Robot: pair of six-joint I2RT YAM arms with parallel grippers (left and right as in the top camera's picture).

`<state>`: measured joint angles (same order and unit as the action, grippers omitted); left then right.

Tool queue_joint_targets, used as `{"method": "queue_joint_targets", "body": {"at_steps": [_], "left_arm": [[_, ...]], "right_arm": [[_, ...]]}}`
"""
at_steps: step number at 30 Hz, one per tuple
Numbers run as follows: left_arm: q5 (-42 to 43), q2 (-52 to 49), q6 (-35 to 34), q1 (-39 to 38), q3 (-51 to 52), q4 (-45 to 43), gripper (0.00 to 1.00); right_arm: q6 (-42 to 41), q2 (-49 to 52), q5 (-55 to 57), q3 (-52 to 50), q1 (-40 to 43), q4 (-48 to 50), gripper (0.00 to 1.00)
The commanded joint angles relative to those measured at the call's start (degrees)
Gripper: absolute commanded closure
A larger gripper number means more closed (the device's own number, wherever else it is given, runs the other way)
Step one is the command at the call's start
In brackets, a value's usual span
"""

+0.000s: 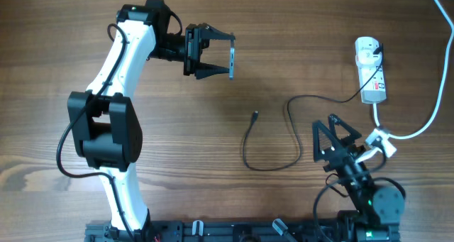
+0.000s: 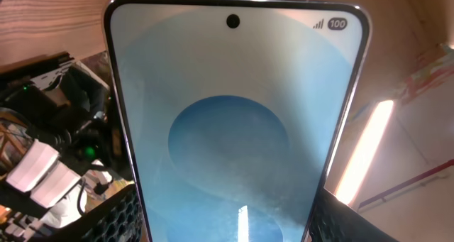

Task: Plug charger to phone and switch on socket
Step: 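Move the right gripper to the phone and grasp its edge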

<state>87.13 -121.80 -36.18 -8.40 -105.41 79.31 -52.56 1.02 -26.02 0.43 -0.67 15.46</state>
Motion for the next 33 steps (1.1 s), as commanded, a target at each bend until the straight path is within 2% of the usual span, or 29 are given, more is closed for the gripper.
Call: {"method": "queue_joint_targets", "body": {"at_steps": [1, 2, 5, 6, 7, 9, 10, 12, 13, 14, 17, 20, 23, 24, 26, 27, 29, 31, 33], "left_arm": [[3.23, 2.45, -0.13, 0.26, -1.46, 0.04, 0.33], [3.23, 2.45, -0.13, 0.26, -1.46, 0.04, 0.33], [3.23, 2.45, -0.13, 0.26, -1.46, 0.04, 0.33], [3.21, 2.45, -0.13, 0.26, -1.46, 0.04, 0.33], [3.21, 2.45, -0.13, 0.26, -1.46, 0.04, 0.33], [3.21, 2.45, -0.13, 0.26, -1.46, 0.04, 0.33], [3.21, 2.45, -0.13, 0.26, -1.46, 0.04, 0.33], [3.23, 2.45, -0.13, 0.26, -1.46, 0.04, 0.33], [3.23, 2.45, -0.13, 0.26, -1.46, 0.04, 0.33], [3.23, 2.45, -0.13, 0.26, -1.46, 0.04, 0.33], [3.23, 2.45, -0.11, 0.26, -1.46, 0.04, 0.33], [3.23, 2.45, -0.11, 0.26, -1.46, 0.04, 0.33], [3.21, 2.45, -0.11, 0.26, -1.46, 0.02, 0.33], [3.21, 2.45, -0.11, 0.26, -1.46, 0.02, 0.33], [3.21, 2.45, -0.11, 0.26, -1.46, 0.02, 0.33], [3.23, 2.45, -0.11, 0.26, -1.46, 0.04, 0.33], [3.21, 2.45, -0.13, 0.26, -1.46, 0.02, 0.33], [3.21, 2.45, -0.11, 0.26, -1.46, 0.04, 0.33], [3.21, 2.45, -0.11, 0.26, -1.46, 0.02, 0.33]], "right_arm": [[-1.33, 0.13, -6.38, 5.40, -0.11, 0.74, 0.00], [3.80, 1.66, -6.38, 10.36, -0.11, -4.85, 0.00], [23.45, 16.09, -1.77, 32.57, -0.11, -34.73, 0.00], [28.02, 23.28, -0.74, 39.85, -0.11, -42.69, 0.00], [28.59, 29.24, -2.56, 45.22, -0.13, -46.66, 0.00], [24.87, 37.64, -15.02, 51.21, -0.13, -48.28, 0.00], [20.09, 41.24, -22.99, 51.80, -0.13, -47.17, 0.00], [13.07, 45.94, -27.08, 51.78, -0.13, -45.57, 0.00], [17.29, 48.26, -34.21, 51.84, -0.13, -41.92, 0.00], [17.25, 49.40, -35.95, 52.33, -0.13, -41.66, 0.01], [19.02, 50.23, -29.75, 58.90, -0.96, -49.99, 0.01], [25.68, 54.23, -1.11, 75.60, -6.86, -73.50, 0.01], [25.33, 63.56, 20.04, 91.97, -14.29, -91.69, 0.01], [25.14, 67.49, 23.28, 96.65, -16.72, -95.76, 0.00], [23.45, 70.10, 19.52, 98.79, -17.33, -95.10, 0.00], [24.04, 70.58, 14.05, 98.68, -17.35, -92.80, 0.00], [30.40, 71.91, 4.13, 98.68, -19.47, -86.97, 0.01], [29.86, 75.17, 9.81, 99.56, -26.38, -86.79, 0.01], [27.98, 82.07, 17.46, 105.81, -33.05, -91.03, 0.01]]}}
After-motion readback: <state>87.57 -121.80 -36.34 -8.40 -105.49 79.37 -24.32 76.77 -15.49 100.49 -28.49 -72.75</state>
